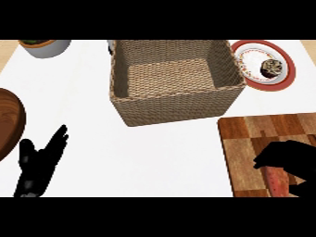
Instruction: Pick the sweet potato from the cutting board and place it in the basket
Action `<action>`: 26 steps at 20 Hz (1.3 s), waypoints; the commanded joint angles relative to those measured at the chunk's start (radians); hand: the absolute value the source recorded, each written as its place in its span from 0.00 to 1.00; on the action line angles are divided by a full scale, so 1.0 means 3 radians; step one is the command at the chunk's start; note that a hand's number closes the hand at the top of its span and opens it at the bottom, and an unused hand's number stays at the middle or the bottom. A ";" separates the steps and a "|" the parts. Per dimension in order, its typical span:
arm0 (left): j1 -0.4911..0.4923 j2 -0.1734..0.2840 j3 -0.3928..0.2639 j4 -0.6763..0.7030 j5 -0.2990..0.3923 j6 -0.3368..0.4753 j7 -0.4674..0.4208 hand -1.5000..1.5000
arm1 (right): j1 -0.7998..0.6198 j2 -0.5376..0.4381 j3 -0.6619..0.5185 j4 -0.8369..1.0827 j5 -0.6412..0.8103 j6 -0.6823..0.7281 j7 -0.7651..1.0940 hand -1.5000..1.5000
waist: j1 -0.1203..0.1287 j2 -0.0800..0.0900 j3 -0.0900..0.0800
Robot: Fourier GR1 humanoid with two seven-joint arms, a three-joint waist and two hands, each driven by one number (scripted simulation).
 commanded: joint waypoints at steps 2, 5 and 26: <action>0.0053 -0.0024 0.0024 0.0118 -0.0006 -0.0039 0.0150 0.50 | 0.0108 0.0040 0.0026 -0.0119 0.0204 -0.0341 -0.0172 1.00 | -0.0016 0.0023 -0.0031; 0.0089 -0.0152 -0.0088 0.0153 -0.0147 0.0011 0.0050 0.50 | 0.0028 0.0139 0.0061 0.0065 0.0376 -0.0489 -0.0213 1.00 | -0.0002 0.0026 -0.0030; 0.0140 -0.0103 0.0017 -0.0017 -0.0061 -0.0074 0.0097 0.50 | 0.0121 0.2405 0.0705 -0.0882 0.0128 -0.0872 0.2925 1.00 | 0.0009 0.0030 0.0011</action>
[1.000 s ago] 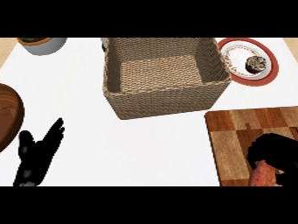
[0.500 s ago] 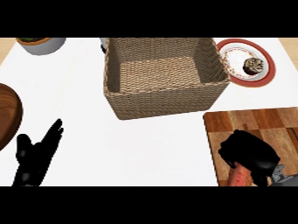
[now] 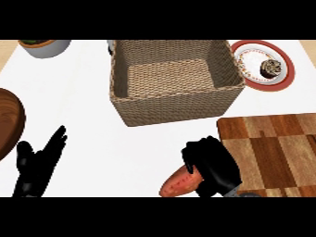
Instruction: Pick the sweet potato from the cutting board and place it in the basket
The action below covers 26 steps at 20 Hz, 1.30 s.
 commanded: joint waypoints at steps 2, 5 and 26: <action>0.0094 -0.0033 -0.0047 0.0099 0.0016 -0.0026 0.0074 0.50 | -0.0012 0.0242 0.0205 -0.0461 -0.0731 -0.0750 0.0663 1.00 | 0.0066 0.0026 0.0014; 0.0070 -0.0037 -0.0057 0.0129 0.0027 -0.0044 0.0123 0.50 | -0.0208 0.0247 0.0482 -0.0730 -0.0785 -0.1235 0.1145 1.00 | 0.0098 0.0007 -0.0009; -0.0120 -0.0007 -0.0031 0.0287 -0.0020 -0.0120 0.0151 0.50 | -0.3343 0.0250 -0.0124 0.0123 -0.0720 -0.1426 0.4141 1.00 | 0.0154 0.0041 -0.0032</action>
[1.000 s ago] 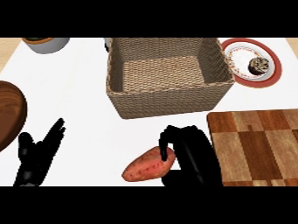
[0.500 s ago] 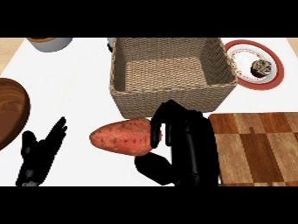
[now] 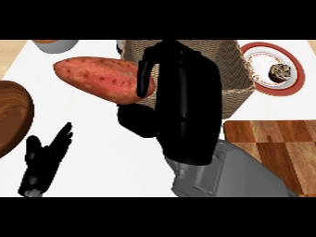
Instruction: Pick the sweet potato from the cutting board and place it in the basket
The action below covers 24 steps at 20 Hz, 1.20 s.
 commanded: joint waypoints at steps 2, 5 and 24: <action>-0.0051 -0.0038 -0.0012 0.0122 0.0017 0.0011 0.0209 0.50 | -0.0772 0.0023 -0.0186 0.0663 -0.0179 -0.0018 0.0753 1.00 | 0.0003 0.0034 -0.0021; 0.0108 -0.0004 -0.0032 -0.0012 -0.0015 0.0012 0.0218 0.50 | -0.1003 0.0023 -0.0482 0.1159 -0.0295 -0.0016 0.0469 1.00 | 0.0008 0.0042 -0.0016; 0.0167 -0.0072 0.0122 0.0266 -0.0033 -0.0062 -0.0081 0.50 | -0.0573 0.0023 -0.0840 0.2235 -0.1234 -0.1262 -0.0945 1.00 | -0.0090 0.0046 -0.0010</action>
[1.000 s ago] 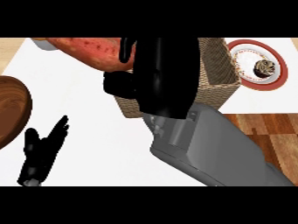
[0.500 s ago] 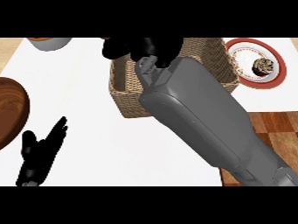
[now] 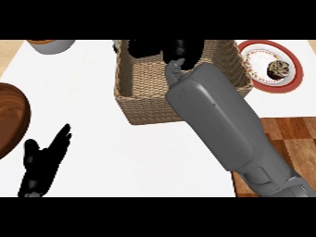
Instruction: Pick the sweet potato from the cutting board and place it in the basket
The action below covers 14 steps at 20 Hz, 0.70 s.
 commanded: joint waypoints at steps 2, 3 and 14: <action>0.0100 -0.0023 -0.0005 0.0189 0.0002 -0.0045 0.0114 0.50 | 0.0188 0.0008 -0.0050 0.0232 -0.0263 -0.0322 -0.0363 1.00 | -0.0034 0.0011 -0.0034; 0.0165 -0.0003 0.0068 0.0323 0.0029 -0.0113 -0.0141 0.50 | 0.0257 0.0008 -0.0094 0.0312 -0.0258 -0.0348 -0.0520 1.00 | -0.0036 0.0015 -0.0036; 0.0006 -0.0081 0.0077 0.0265 -0.0069 0.0008 0.0059 0.50 | 0.0186 -0.0384 -0.0036 0.0619 0.0158 0.0215 -0.0480 0.00 | -0.0089 0.0000 -0.0035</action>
